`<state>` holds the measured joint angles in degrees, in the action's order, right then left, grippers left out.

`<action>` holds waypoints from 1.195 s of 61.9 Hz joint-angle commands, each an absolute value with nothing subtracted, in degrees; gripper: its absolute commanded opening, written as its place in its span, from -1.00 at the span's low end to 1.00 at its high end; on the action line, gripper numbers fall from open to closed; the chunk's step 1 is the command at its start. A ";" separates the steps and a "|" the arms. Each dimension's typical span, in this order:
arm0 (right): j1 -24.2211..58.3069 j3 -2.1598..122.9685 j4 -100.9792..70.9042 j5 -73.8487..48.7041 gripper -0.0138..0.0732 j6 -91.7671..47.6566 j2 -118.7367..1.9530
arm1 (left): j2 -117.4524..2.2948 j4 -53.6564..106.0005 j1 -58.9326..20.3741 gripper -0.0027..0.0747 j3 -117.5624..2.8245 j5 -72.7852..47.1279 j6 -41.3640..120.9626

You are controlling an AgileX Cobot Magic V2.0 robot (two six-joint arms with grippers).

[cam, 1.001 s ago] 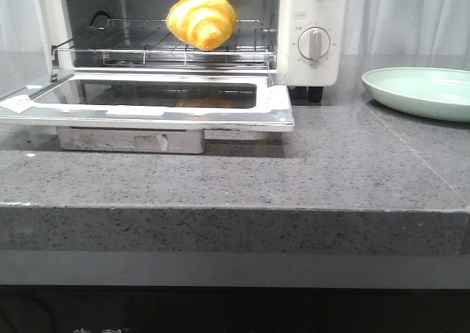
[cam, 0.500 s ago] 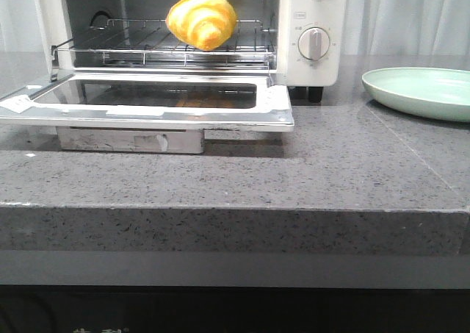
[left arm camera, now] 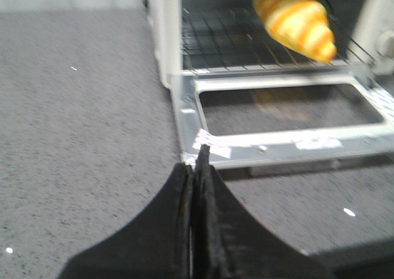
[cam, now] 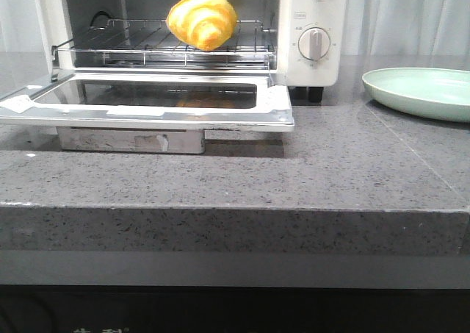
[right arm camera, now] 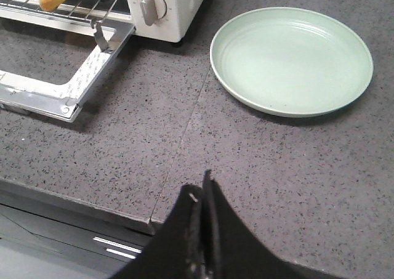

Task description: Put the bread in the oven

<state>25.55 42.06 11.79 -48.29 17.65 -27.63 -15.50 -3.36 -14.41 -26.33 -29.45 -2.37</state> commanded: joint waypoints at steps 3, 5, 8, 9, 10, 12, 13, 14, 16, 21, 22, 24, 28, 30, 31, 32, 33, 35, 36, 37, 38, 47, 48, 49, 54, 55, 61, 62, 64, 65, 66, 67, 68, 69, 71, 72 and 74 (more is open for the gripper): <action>25.23 43.48 13.16 -44.30 -0.84 16.98 -27.88 | -10.44 -2.99 -10.36 -0.98 -20.03 -15.61 -2.63; 25.23 43.48 13.16 -44.30 -0.84 16.98 -27.88 | -8.74 -2.36 -9.24 -0.98 -17.73 -13.85 -2.63; 25.23 43.48 13.16 -44.30 -0.84 16.98 -27.88 | -6.57 -1.08 -7.77 -0.98 -14.72 -11.78 -2.63; 25.23 43.48 13.16 -44.30 -0.84 16.98 -27.88 | -6.00 -0.46 -7.39 -0.98 -13.51 -11.28 -2.63; 25.23 43.48 13.16 -44.30 -0.84 16.98 -27.88 | -5.46 0.00 -6.85 -0.98 -12.74 -10.82 -2.63; 25.23 43.48 13.16 -44.30 -0.84 16.98 -27.88 | -4.18 1.00 -6.06 -0.98 -10.90 -9.91 -2.63; 25.23 43.48 13.16 -44.30 -0.84 16.98 -27.88 | -3.70 1.43 -5.80 -0.98 -10.22 -9.36 -2.63; 25.23 43.48 13.16 -44.30 -0.84 16.98 -27.88 | -3.24 1.85 -5.55 -0.98 -9.53 -8.98 -2.63; 25.23 43.48 13.16 -44.30 -0.84 16.98 -27.88 | -2.21 2.67 -5.17 -0.98 -7.95 -8.15 -2.63; 25.23 43.48 13.16 -44.30 -0.84 16.98 -27.88 | -0.28 4.00 -4.95 -0.98 -5.07 -6.77 -2.63; 25.23 43.48 13.16 -44.30 -0.84 16.98 -27.88 | 0.13 4.09 -4.95 -0.98 -4.45 -6.50 -2.63; 25.23 43.48 13.16 -44.30 -0.84 16.98 -27.88 | 0.65 4.09 -4.95 -0.98 -3.49 -6.02 -2.63; 25.23 43.48 13.16 -44.30 -0.84 16.98 -27.88 | 1.80 3.98 -4.95 -0.98 -1.94 -4.43 -2.63; 25.23 43.48 13.16 -44.30 -0.84 16.98 -27.88 | 1.93 3.64 -4.95 -0.98 -1.07 -3.00 -2.63; 25.23 43.48 13.16 -44.30 -0.84 16.98 -27.88 | 1.93 3.47 -4.95 -0.98 -0.72 -2.31 -2.63; 25.23 43.48 13.16 -44.30 -0.84 16.98 -27.88 | 1.93 3.30 -4.95 -0.98 -0.22 -1.56 -2.63; 25.23 43.48 13.16 -44.35 -0.84 16.98 -27.88 | 1.93 3.29 -4.95 -0.98 0.09 -1.15 -2.63; 25.23 43.48 13.16 -44.27 -0.84 16.98 -27.88 | 1.93 3.20 -4.95 -0.98 0.71 0.00 -2.63; 25.23 43.48 13.16 -44.24 -0.84 16.98 -27.88 | 1.93 3.20 -4.95 -0.98 1.04 0.30 -2.63; 25.23 43.48 13.16 -44.24 -0.84 16.98 -27.88 | 1.93 3.20 -4.95 -0.98 1.57 1.12 -2.63; 25.23 43.48 13.16 -44.32 -0.84 16.98 -27.88 | 1.93 3.20 -4.95 -0.98 1.95 1.83 -2.63; 25.23 43.48 13.16 -44.32 -0.84 16.98 -27.88 | 1.93 3.08 -4.95 -0.98 1.95 0.69 -2.63; 25.23 43.48 13.16 -44.32 -0.84 16.98 -27.88 | 1.93 3.08 -4.95 -0.98 1.95 0.69 -2.63; 25.23 43.48 13.16 -44.32 -0.84 16.98 -27.88 | 1.93 3.08 -4.95 -0.98 1.95 0.69 -2.63; 25.23 43.48 13.16 -44.27 -0.84 16.98 -27.88 | 1.93 3.08 -4.95 -0.98 1.95 1.43 -2.63; 25.23 43.48 13.16 -44.27 -0.84 16.98 -27.88 | 1.93 3.08 -4.95 -0.98 1.95 1.68 -2.63; 25.23 43.48 13.16 -44.27 -0.84 16.98 -27.88 | 1.93 3.08 -4.95 -0.98 1.95 3.19 -2.63; 25.23 43.48 13.16 -44.27 -0.84 16.98 -27.88 | 1.93 3.08 -4.95 -0.98 1.95 3.36 -2.63; 25.23 43.48 13.16 -44.27 -0.84 16.98 -27.88 | 1.93 3.08 -4.95 -0.98 1.95 3.83 -2.63; 25.23 43.48 13.16 -44.27 -0.84 16.98 -27.88 | 1.93 3.08 -4.95 -0.98 1.95 4.10 -2.63; 25.23 43.48 13.16 -44.27 -0.84 16.98 -27.88 | 1.93 3.08 -4.95 -0.98 1.95 4.32 -2.63; 25.23 43.48 13.16 -44.27 -0.84 16.98 -27.88 | 1.93 3.08 -4.95 -0.98 1.95 4.49 -2.63; 25.23 43.48 13.16 -44.27 -0.84 16.98 -27.88 | 1.93 3.08 -4.95 -0.98 1.95 4.65 -2.63; 25.23 43.48 13.16 -44.27 -0.84 16.98 -27.88 | 1.93 3.08 -4.95 -0.98 1.95 4.77 -2.63; 25.23 43.48 13.16 -44.27 -0.84 16.98 -27.88 | 1.93 3.19 -4.95 -0.98 1.95 5.15 -2.63; 25.23 43.48 13.16 -44.27 -0.84 16.98 -27.88 | 1.93 3.19 -4.95 -0.98 1.95 5.16 -2.63; 25.23 43.48 13.16 -44.27 -0.84 16.98 -27.88 | 1.93 3.19 -4.95 -0.98 1.95 5.26 -2.63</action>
<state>25.55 42.06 11.79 -48.29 17.65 -27.63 0.06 3.09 -5.06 0.35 0.00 -2.37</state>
